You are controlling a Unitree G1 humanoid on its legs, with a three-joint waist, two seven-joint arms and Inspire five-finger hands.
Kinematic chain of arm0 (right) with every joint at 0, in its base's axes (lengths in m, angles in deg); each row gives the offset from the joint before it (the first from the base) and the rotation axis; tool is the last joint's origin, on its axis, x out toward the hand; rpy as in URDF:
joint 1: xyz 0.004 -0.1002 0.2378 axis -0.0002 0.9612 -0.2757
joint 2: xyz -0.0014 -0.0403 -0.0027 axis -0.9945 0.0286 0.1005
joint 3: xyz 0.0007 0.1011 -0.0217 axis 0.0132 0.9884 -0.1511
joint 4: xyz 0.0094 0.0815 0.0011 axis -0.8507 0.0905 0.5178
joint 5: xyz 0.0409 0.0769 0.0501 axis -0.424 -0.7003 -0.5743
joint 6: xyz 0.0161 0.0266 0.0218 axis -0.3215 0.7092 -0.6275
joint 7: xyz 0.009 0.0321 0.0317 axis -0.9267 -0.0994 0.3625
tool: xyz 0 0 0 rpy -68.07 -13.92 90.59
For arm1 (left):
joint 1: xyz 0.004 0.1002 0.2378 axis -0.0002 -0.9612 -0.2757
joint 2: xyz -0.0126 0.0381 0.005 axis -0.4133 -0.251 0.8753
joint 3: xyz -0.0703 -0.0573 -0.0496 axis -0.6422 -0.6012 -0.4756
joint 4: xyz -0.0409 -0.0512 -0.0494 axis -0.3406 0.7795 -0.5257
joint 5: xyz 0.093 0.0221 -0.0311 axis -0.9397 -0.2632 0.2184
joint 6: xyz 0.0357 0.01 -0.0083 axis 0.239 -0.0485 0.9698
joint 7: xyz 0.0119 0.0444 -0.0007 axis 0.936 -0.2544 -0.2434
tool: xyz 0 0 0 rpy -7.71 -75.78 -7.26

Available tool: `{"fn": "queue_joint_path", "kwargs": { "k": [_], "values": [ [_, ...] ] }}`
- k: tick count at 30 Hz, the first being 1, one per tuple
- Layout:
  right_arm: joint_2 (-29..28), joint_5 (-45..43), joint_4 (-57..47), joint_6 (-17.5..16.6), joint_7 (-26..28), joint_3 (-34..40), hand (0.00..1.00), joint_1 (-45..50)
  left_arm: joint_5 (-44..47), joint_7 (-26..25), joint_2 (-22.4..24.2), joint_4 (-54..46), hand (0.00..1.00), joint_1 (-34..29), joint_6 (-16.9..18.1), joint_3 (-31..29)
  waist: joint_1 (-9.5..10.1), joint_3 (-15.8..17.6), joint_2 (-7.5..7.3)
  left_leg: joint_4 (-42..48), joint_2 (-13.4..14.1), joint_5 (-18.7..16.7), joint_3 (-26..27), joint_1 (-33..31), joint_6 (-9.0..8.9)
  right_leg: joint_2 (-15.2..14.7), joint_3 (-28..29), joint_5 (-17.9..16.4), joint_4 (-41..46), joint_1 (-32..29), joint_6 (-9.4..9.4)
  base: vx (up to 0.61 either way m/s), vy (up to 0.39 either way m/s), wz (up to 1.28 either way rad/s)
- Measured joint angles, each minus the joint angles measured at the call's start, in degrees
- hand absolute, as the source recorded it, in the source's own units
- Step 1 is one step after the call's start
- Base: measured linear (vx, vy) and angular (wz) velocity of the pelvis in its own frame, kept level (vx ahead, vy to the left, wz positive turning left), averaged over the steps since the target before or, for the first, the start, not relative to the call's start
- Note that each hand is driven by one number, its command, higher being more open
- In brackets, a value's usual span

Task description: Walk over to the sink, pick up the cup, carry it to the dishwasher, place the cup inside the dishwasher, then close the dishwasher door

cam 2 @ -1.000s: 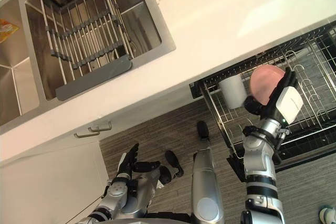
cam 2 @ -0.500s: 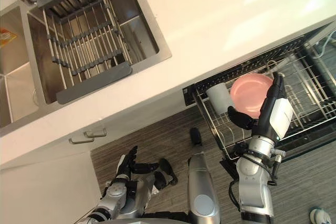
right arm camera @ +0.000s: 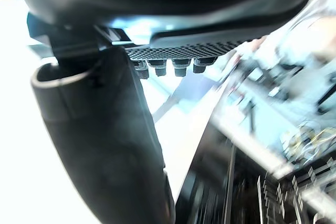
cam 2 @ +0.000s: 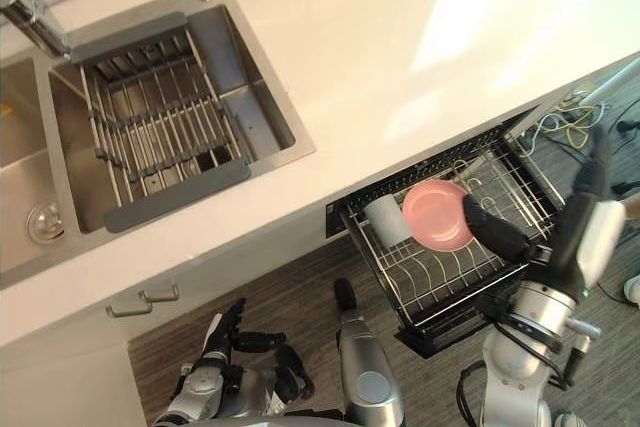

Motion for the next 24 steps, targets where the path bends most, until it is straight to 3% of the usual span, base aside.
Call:
{"fn": "queue_joint_path", "kwargs": {
  "k": [5,9,11,24],
  "values": [
    [-5.74,-13.36,3.68,-0.07,0.0,7.46,1.0,6.02,-0.01,0.49,1.36,-0.35,1.0,-2.62,-0.83,-3.85,0.11,-4.26,-0.04,-2.76,-0.08,0.43,1.9,3.98,-0.76,-0.11,-2.78,-4.22,4.5,-0.04,-0.66,0.07,-0.022,-0.12],
    [-6.67,-21.72,5.04,-0.7,-0.38,9.77,1.0,8.83,0.0,1.07,3.24,-0.55,1.0,-4.29,-1.34,-5.98,-0.01,-8.4,0.16,-3.75,-0.36,0.41,5.69,6.44,-1.05,-1.05,-5.4,-7.07,9.43,-1.33,-1.04,0.06,-0.023,-0.16],
    [-6.9,-27.9,7.9,-1.85,-0.36,10.77,1.0,9.32,0.05,1.19,4.93,-0.82,1.0,-4.45,-1.37,-6.54,0.18,-9.75,0.17,-3.88,0.02,0.28,6.65,7.47,-2.09,-1.05,-6.03,-8.09,10.55,-1.01,-1.61,0.03,-0.031,0.05],
    [-7.07,-49.61,27.15,-2.81,6.66,9.24,1.0,9.9,0.3,2.22,6.86,-1.79,1.0,-5.35,-1.38,-6.66,0.53,-10.79,-0.29,-3.08,0.36,-0.21,7.71,10.24,-3.74,-1.51,-7.24,-10.85,16.6,-1.06,-2.32,-0.01,-0.02,-0.03]
  ]
}}
